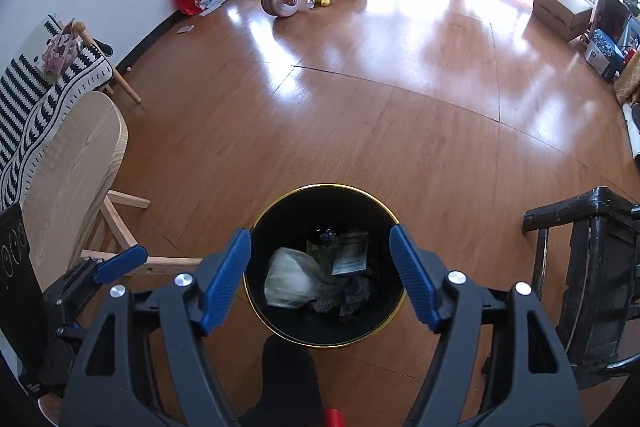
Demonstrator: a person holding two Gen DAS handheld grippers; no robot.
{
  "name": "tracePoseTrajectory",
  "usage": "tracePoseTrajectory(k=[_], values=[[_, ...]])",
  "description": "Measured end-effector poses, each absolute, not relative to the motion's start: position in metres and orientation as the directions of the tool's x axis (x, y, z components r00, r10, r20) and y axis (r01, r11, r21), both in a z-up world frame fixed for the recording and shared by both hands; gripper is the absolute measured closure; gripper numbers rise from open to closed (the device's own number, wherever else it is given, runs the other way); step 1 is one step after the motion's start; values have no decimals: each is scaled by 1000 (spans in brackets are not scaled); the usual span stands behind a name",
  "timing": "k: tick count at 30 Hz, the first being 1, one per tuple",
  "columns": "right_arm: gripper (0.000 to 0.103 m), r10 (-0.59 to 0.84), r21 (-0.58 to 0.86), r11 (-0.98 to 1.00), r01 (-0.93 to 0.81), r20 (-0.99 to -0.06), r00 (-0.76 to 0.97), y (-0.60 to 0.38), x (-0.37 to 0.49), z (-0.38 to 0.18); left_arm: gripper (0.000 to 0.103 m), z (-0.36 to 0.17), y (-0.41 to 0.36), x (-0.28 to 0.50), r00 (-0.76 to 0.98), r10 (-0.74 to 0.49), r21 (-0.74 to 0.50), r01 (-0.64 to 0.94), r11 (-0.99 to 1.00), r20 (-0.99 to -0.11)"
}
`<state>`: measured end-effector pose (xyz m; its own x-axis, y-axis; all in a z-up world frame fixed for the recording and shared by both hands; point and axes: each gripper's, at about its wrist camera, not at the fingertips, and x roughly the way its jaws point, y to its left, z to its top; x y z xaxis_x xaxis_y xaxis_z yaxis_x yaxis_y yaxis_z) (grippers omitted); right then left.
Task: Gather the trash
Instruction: 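Open both tools over the bin to drop the cap and cigarette box, then move both tools back to the table toward the two wrappers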
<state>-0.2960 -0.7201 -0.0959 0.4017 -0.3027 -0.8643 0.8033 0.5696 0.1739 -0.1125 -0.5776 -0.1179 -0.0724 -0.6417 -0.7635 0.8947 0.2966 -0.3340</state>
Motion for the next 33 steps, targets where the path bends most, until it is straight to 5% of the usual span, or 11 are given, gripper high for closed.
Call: tracePoseTrajectory(k=[8, 15, 25, 33], values=[[24, -265, 200, 645, 738, -847, 461, -694, -246, -87, 15, -92, -515, -63, 68, -643, -290, 853, 434, -763], [23, -146, 221, 811, 541, -820, 554, -604, -117, -76, 12, -51, -375, 23, 306, -579, -219, 715, 664, -756], [17, 65, 185, 975, 124, -768, 638, -395, 46, -42, 12, -40, -107, 122, 583, -277, -142, 266, 954, -764], [17, 186, 145, 983, -117, -770, 611, -250, 122, -68, 12, -57, 14, 154, 613, -138, -179, -6, 984, -778]])
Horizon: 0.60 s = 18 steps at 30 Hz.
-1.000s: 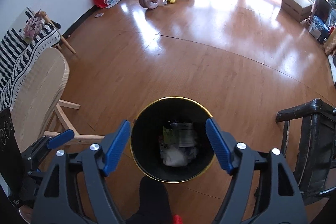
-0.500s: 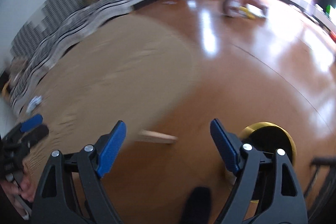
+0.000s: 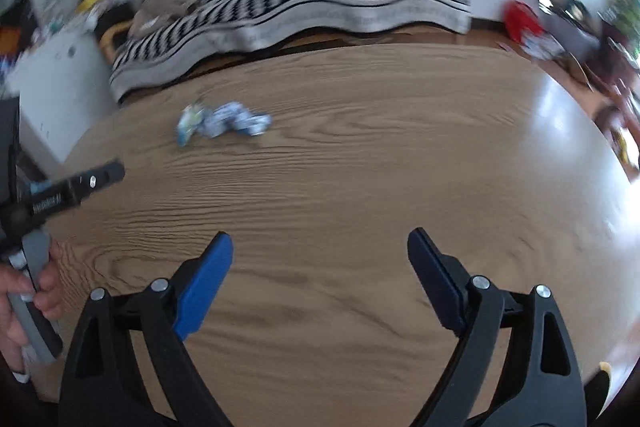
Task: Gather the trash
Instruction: 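Move both tools back to the table toward the two wrappers, then grasp the snack wrapper with the left tool while the right tool grasps the crumpled blue-white wrapper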
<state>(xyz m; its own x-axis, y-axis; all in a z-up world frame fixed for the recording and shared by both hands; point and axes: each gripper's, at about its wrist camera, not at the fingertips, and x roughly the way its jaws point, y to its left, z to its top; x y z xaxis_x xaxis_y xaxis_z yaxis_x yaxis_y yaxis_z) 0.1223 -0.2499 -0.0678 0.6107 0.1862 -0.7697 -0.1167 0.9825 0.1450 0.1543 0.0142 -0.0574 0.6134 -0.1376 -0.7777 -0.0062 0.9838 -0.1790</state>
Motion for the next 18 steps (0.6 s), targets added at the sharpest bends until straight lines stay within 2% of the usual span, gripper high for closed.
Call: tracePoseTrajectory(k=[5, 9, 14, 18], values=[[17, 235, 149, 970, -191, -767, 597, -209, 166, -80, 12, -74, 25, 185, 594, -160, -244, -64, 968, -788], [17, 222, 108, 969, -223, -778, 588, -190, 202, -95, 12, -83, 25, 210, 593, -174, -277, -85, 957, -786], [17, 214, 57, 958, -281, -795, 568, -166, 241, -111, 12, -95, 17, 243, 591, -149, -253, -97, 963, -793], [17, 246, 82, 950, -302, -794, 557, -156, 263, -119, 12, -102, 16, 266, 589, -127, -234, -108, 966, -798]])
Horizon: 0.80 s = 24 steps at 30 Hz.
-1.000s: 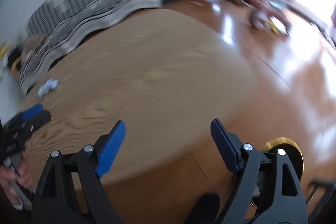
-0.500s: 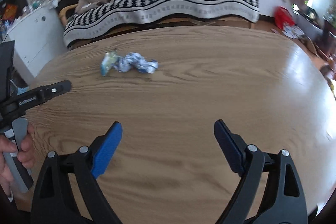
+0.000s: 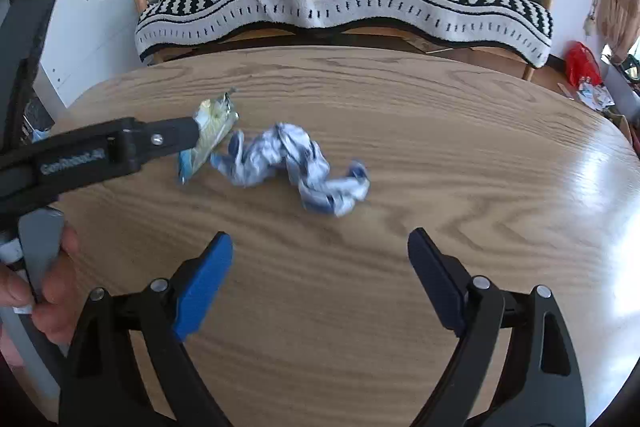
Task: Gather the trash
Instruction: 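Grasp the snack wrapper with the left tool while the right tool grasps the crumpled blue-white wrapper, then carry both wrappers over the black bin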
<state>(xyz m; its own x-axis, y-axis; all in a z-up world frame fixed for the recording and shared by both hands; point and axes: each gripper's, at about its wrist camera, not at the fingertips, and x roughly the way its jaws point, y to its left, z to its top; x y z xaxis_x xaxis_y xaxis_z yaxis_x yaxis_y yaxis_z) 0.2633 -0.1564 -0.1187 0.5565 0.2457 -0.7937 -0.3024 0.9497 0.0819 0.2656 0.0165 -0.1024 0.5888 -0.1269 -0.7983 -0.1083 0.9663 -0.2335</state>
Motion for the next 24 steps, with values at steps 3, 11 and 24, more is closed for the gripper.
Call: tracePoseTrajectory(k=[3, 11, 24], values=[[17, 251, 84, 948, -308, -792, 557, -154, 275, -122, 11, -109, 11, 274, 596, -113, -202, -84, 976, -795], [71, 271, 98, 944, -316, -774, 572, -149, 291, -117, 57, -110, -5, 274, 614, -26, -52, -25, 998, -789], [76, 224, 86, 962, -257, -787, 575, -184, 242, -93, 95, -74, -8, 240, 610, -21, -15, 15, 1000, -792]])
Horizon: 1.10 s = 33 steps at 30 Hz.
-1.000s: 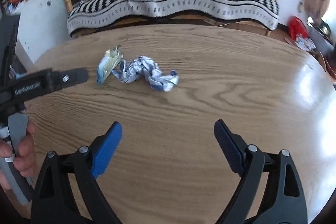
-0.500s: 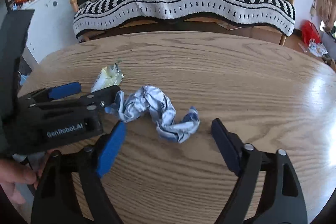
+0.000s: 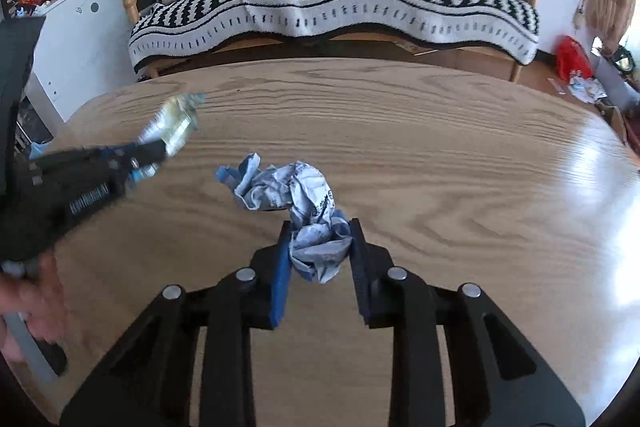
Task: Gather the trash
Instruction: 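Carry both wrappers over the black bin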
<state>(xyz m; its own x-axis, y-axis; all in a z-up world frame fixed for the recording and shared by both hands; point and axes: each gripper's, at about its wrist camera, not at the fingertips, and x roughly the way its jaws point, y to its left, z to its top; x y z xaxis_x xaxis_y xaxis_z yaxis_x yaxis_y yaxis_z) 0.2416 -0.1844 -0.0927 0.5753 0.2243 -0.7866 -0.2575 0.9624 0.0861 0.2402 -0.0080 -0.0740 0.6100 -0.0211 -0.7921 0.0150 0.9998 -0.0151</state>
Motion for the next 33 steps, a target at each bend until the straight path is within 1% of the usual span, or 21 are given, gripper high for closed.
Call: tracePoseTrajectory(k=[6, 11, 15, 24, 29, 33], values=[[76, 169, 89, 983, -161, -776, 608, -247, 168, -65, 95, -41, -38, 186, 632, -99, -64, 78, 995, -769], [76, 114, 104, 993, -52, -774, 622, -310, 102, -53, 95, -40, -77, 139, 604, -169, -91, 157, 983, -779], [76, 37, 75, 997, 32, -765, 643, -360, 48, -46, 95, -35, -115, 110, 595, -225, -101, 234, 967, -772], [76, -130, 81, 953, 293, -763, 634, -489, -62, -46, 95, -26, -247, 50, 543, -400, -129, 468, 874, -739], [76, -271, 74, 871, 486, -752, 600, -564, -134, -48, 95, -34, -340, 9, 448, -516, -169, 613, 772, -730], [76, -345, 86, 788, 610, -759, 552, -614, -190, -55, 95, -43, -406, -23, 362, -586, -200, 704, 682, -725]])
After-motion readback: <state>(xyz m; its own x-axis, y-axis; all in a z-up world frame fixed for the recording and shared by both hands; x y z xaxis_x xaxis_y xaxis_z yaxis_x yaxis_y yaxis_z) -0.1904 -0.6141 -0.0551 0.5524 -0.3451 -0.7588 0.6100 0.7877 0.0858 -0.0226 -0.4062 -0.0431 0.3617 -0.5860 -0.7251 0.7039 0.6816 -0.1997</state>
